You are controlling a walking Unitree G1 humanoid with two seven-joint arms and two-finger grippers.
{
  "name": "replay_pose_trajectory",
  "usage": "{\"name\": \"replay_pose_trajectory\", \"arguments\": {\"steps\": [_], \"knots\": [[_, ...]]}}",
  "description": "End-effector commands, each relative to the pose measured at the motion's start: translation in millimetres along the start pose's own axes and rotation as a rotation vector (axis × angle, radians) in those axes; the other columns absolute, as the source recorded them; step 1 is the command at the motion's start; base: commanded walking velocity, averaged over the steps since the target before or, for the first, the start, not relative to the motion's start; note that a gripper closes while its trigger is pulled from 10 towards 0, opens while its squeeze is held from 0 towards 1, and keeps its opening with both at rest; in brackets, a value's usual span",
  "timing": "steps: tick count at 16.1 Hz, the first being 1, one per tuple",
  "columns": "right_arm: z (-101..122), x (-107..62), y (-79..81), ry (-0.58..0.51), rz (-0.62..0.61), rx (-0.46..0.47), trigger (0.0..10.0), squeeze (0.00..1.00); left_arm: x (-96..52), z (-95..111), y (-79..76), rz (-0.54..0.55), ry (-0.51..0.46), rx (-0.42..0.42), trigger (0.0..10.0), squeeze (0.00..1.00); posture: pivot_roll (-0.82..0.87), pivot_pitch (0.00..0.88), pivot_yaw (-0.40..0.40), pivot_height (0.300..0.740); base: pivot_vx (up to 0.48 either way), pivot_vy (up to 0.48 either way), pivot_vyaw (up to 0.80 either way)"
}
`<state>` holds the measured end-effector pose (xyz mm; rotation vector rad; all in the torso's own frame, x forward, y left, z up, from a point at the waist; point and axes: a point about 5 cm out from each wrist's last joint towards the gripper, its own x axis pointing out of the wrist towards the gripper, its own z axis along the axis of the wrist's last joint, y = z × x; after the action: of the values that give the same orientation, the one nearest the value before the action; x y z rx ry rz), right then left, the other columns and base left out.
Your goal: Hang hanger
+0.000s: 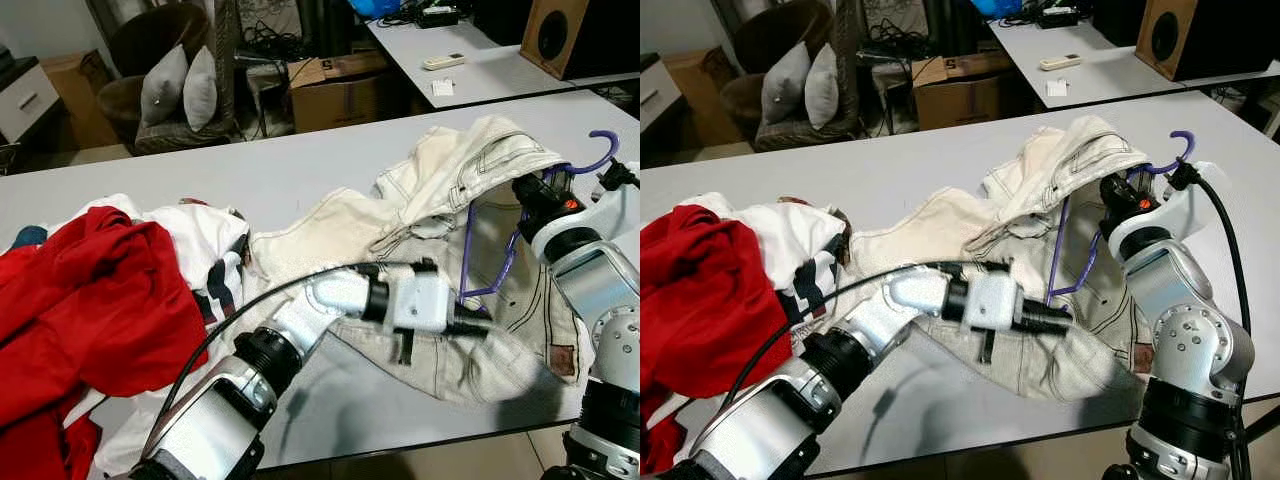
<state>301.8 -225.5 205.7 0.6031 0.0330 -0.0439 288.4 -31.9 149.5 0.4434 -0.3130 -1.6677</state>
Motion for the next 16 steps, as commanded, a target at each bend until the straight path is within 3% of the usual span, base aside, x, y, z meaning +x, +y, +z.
{"name": "replay_pose_trajectory", "arguments": {"steps": [1, 3, 5, 7, 8, 10, 13, 16], "knots": [[-1.0, -0.8, 6.4, 0.002, 0.033, -0.010, 10.0, 0.00, -4.2, 6.4, 8.2, 0.035, -0.036, -0.011, 0.0, 0.00, -0.10, 0.000, 0.146, 0.740, 0.000, 0.000, 0.00], [-2.1, -0.9, 6.1, 0.007, 0.033, -0.014, 10.0, 0.00, -6.0, 18.2, 21.7, 0.112, -0.138, -0.087, 0.0, 0.00, -0.11, 0.000, 0.146, 0.740, 0.000, 0.000, 0.00], [-2.6, -2.2, 4.0, 0.011, 0.029, -0.020, 10.0, 0.00, -16.2, 35.8, 46.2, 0.251, -0.289, -0.189, 0.0, 0.00, -0.11, 0.000, 0.149, 0.740, 0.000, 0.000, 0.00], [-2.6, -3.4, 2.4, 0.012, 0.024, -0.018, 10.0, 0.00, -31.3, 37.3, 68.1, 0.437, -0.334, -0.270, 0.0, 0.00, -0.11, 0.000, 0.151, 0.740, 0.000, 0.000, 0.00], [-2.4, -3.7, 2.3, 0.012, 0.024, -0.018, 10.0, 0.00, -39.7, 32.2, 78.4, 0.559, -0.311, -0.310, 0.0, 0.00, -0.10, 0.000, 0.151, 0.740, 0.000, 0.000, 0.00], [-1.4, -4.6, 2.9, 0.011, 0.029, -0.013, 10.0, 0.00, -60.4, 12.9, 95.7, 0.855, -0.174, -0.413, 0.0, 0.00, -0.10, 0.000, 0.151, 0.740, 0.000, 0.000, 0.00], [2.2, -6.9, 6.0, 0.005, 0.046, -0.005, 10.0, 0.00, -87.1, -18.8, 97.4, 1.166, 0.121, -0.485, 0.0, 0.00, -0.10, 0.000, 0.153, 0.740, 0.000, 0.000, 0.00], [6.5, -11.6, 9.1, -0.005, 0.064, 0.006, 10.0, 0.00, -98.7, -46.2, 82.1, 1.230, 0.381, -0.487, 0.0, 0.00, -0.11, 0.000, 0.159, 0.740, 0.000, 0.000, 0.00]]}}
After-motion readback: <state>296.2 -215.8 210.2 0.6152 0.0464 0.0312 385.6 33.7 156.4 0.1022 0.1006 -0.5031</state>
